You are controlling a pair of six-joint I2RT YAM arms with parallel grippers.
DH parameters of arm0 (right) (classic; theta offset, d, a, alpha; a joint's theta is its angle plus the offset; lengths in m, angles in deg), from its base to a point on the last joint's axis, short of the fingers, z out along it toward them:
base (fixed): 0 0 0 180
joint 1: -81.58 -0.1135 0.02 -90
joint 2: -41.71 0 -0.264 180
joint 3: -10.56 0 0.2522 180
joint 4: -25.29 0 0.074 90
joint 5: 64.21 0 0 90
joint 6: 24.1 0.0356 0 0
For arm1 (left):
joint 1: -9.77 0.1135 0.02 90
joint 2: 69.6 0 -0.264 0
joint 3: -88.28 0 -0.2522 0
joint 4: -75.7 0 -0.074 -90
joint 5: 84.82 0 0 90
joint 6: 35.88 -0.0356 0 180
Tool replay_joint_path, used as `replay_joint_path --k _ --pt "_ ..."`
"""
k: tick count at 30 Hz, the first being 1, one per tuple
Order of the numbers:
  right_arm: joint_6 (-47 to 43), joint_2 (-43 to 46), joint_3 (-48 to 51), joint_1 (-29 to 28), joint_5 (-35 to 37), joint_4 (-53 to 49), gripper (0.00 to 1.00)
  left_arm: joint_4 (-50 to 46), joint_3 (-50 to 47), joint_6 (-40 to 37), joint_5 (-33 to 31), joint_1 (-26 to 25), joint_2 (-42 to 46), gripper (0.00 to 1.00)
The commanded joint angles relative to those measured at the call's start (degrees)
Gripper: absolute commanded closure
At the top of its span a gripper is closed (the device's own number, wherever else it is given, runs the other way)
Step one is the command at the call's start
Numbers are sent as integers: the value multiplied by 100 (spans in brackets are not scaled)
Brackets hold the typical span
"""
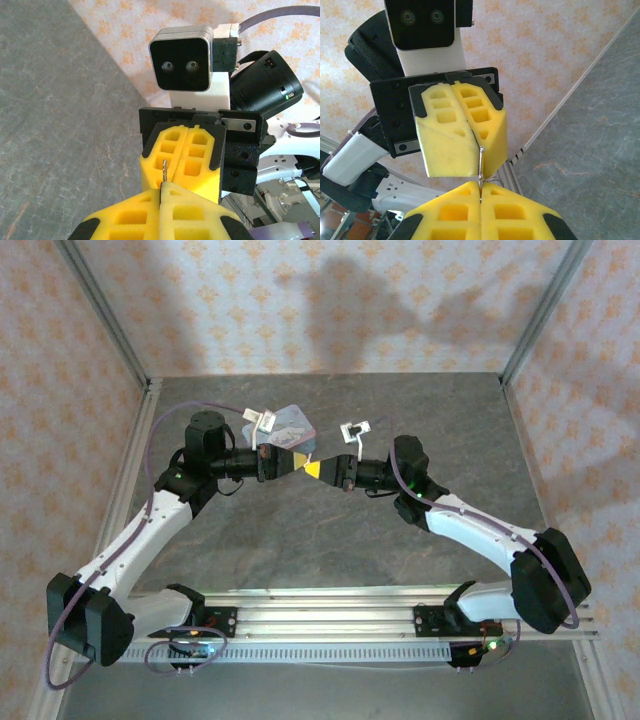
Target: Unlock the padlock with the key
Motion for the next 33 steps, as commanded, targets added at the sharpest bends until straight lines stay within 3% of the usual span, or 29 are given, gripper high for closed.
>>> replay_joint_path --k 1,10,17,19,25,33 --pt "-41 7 -95 -7 -45 266 100 -172 107 -223 185 -160 -40 100" --pt "-592 168 -296 -7 200 -762 100 -421 149 -521 47 -169 25 100" --pt "-507 117 -309 -7 72 -562 100 -391 127 -423 88 -193 -2 99" --pt "-462 107 -298 -7 42 -485 100 -383 127 -421 96 -204 -9 94" --pt "-337 21 -325 -7 -49 -307 100 -382 150 -438 165 -288 -72 90" --pt "-300 -22 -316 -7 -24 -252 100 -416 147 -486 211 -310 -90 90"
